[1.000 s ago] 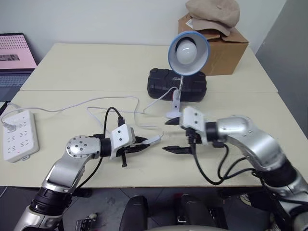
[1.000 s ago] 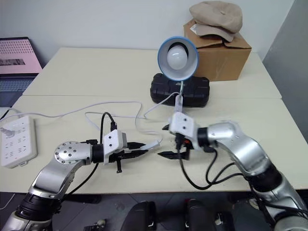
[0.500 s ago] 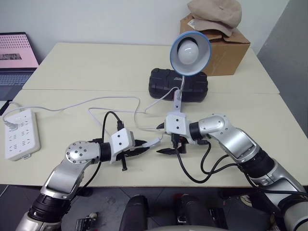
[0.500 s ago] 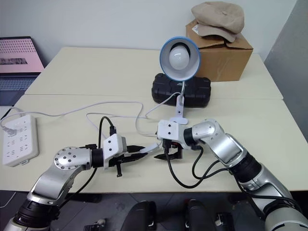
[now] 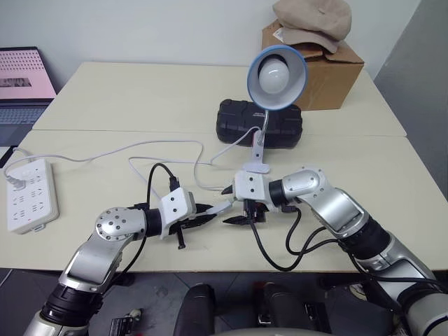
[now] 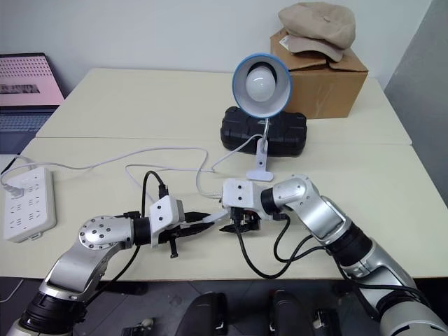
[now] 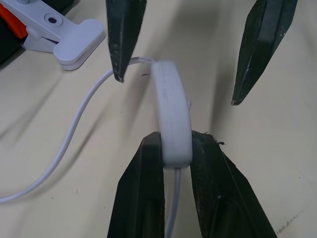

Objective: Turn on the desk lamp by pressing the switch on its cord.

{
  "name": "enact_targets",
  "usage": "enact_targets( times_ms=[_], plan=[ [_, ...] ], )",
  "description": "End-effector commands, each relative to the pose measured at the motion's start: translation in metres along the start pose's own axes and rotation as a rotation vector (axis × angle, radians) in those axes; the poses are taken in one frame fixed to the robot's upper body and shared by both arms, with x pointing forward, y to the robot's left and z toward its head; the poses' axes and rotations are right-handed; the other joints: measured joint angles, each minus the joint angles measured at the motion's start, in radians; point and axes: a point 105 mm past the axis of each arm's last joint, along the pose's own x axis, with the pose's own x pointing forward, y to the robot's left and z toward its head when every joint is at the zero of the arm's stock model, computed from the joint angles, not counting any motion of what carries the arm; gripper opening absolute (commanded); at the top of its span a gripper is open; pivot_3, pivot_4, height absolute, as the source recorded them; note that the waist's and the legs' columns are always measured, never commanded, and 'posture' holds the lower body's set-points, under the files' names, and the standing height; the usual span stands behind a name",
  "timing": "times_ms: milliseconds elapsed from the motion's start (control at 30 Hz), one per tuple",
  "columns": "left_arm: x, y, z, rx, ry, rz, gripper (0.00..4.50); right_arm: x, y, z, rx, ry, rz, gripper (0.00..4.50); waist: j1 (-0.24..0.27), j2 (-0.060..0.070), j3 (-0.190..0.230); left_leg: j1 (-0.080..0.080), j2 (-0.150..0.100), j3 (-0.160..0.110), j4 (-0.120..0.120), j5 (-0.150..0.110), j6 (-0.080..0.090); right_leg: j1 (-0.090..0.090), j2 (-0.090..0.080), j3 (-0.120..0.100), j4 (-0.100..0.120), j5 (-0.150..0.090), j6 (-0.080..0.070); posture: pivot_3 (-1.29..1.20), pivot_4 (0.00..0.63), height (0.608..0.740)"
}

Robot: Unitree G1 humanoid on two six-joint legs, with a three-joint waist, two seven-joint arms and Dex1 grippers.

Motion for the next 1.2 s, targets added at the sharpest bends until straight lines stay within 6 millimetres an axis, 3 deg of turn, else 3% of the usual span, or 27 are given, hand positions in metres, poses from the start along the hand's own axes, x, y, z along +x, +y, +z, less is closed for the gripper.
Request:
enact_targets(
  times_ms=[33, 267, 667, 1033, 1067, 1200],
  plan=[
    [0.0, 0.001, 0.016, 0.05, -0.041, 0.004, 0.41, 0.0, -0.004, 0.002, -0.046, 0.001, -0.011, 2.4, 0.0, 0.0, 0.0, 0.0, 0.0, 0.0, 0.0, 0.0, 0.0, 0.0, 0.0, 0.0, 0.0, 0.0, 0.0, 0.0, 0.15, 0.74],
    [0.001, 0.004, 0.021, 0.05, -0.057, 0.012, 0.41, 0.003, -0.006, -0.002, -0.103, 0.022, -0.017, 0.9, 0.0, 0.0, 0.0, 0.0, 0.0, 0.0, 0.0, 0.0, 0.0, 0.0, 0.0, 0.0, 0.0, 0.0, 0.0, 0.0, 0.15, 0.74],
    [0.002, 0.004, 0.023, 0.052, -0.065, 0.017, 0.41, 0.002, -0.008, 0.008, -0.097, -0.048, -0.017, 0.79, 0.0, 0.0, 0.0, 0.0, 0.0, 0.0, 0.0, 0.0, 0.0, 0.0, 0.0, 0.0, 0.0, 0.0, 0.0, 0.0, 0.15, 0.74],
    [0.0, 0.006, 0.013, 0.06, -0.015, 0.011, 0.41, -0.023, -0.017, 0.019, -0.07, -0.122, -0.092, 3.48, 0.0, 0.0, 0.0, 0.0, 0.0, 0.0, 0.0, 0.0, 0.0, 0.0, 0.0, 0.0, 0.0, 0.0, 0.0, 0.0, 0.15, 0.74],
    [0.0, 0.007, 0.01, 0.059, -0.005, 0.016, 0.41, -0.026, -0.016, 0.02, -0.068, -0.123, -0.098, 3.82, 0.0, 0.0, 0.0, 0.0, 0.0, 0.0, 0.0, 0.0, 0.0, 0.0, 0.0, 0.0, 0.0, 0.0, 0.0, 0.0, 0.15, 0.74],
    [0.002, 0.026, -0.003, 0.097, 0.037, 0.108, 0.41, -0.043, -0.007, 0.013, -0.047, -0.099, -0.119, 4.5, 0.005, 0.0, 0.0, 0.0, 0.0, 0.0, 0.0, 0.0, 0.0, 0.0, 0.0, 0.0, 0.0, 0.0, 0.0, 0.0, 0.15, 0.74]
  ],
)
